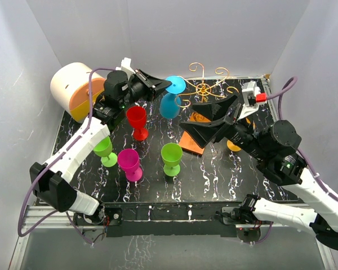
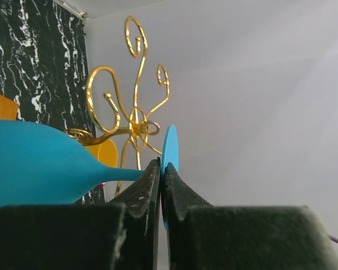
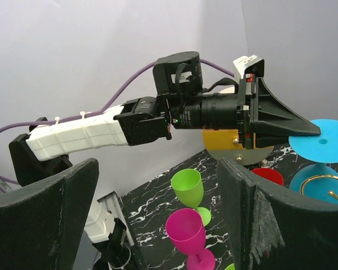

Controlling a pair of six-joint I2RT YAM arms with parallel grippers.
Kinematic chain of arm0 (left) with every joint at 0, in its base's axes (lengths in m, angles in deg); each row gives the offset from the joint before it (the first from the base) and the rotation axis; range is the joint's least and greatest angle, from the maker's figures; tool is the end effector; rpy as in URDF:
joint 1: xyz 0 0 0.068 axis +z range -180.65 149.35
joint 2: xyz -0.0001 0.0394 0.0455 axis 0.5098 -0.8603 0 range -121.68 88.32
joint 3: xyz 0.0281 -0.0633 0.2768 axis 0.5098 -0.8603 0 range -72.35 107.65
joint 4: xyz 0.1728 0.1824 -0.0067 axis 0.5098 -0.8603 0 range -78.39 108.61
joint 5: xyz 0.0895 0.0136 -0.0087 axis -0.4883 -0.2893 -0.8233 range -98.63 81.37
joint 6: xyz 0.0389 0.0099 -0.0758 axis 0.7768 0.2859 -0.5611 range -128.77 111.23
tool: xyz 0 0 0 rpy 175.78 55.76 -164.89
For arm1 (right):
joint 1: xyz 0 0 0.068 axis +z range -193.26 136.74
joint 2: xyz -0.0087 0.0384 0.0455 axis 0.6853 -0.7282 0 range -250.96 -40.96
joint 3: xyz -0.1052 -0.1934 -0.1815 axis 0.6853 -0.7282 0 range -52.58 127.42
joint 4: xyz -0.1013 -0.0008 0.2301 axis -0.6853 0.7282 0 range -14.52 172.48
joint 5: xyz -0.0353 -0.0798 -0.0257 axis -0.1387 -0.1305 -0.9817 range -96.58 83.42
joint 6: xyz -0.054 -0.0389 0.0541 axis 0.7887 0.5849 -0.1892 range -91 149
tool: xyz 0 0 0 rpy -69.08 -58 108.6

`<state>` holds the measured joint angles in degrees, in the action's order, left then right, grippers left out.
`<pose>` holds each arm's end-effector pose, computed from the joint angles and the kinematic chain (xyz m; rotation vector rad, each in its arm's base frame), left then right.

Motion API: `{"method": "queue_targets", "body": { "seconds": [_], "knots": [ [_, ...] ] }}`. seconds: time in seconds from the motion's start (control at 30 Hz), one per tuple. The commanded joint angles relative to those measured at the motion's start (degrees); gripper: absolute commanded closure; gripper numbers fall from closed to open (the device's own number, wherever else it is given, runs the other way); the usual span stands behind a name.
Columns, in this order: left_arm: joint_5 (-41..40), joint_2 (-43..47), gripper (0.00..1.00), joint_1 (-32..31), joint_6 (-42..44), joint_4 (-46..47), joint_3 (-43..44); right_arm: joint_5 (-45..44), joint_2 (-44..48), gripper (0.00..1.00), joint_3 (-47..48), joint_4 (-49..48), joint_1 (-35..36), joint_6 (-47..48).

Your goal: Place the wine glass upside down on the wine glass rack

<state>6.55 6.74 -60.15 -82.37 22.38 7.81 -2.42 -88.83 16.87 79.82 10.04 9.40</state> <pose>0.3053 -0.1954 0.4476 -0.4339 1.7216 -1.5805 0.0987 0.1418 0.5051 -0.4567 1.2775 1.1323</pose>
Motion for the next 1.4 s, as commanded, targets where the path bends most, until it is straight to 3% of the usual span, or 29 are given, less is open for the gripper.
{"method": "queue_targets", "body": {
  "seconds": [0.0,0.43,0.67,1.37],
  "knots": [
    [-0.2,-1.5,1.00,-0.3,0.5,1.1,2.3,-1.5,1.9,0.16,0.6,-1.1,0.2,0.8],
    [-1.0,-9.9,1.00,-2.2,2.2,0.0,11.2,-3.7,4.2,0.16,0.4,0.5,0.2,1.2],
    [-6.4,-12.3,1.00,-2.1,7.6,-4.1,18.3,-3.4,4.0,0.16,0.7,0.5,0.2,1.1],
    [-5.4,-10.3,1.00,0.7,3.8,-2.1,12.9,-2.5,4.1,0.17,0.7,0.1,0.2,0.8]
  ]
}}
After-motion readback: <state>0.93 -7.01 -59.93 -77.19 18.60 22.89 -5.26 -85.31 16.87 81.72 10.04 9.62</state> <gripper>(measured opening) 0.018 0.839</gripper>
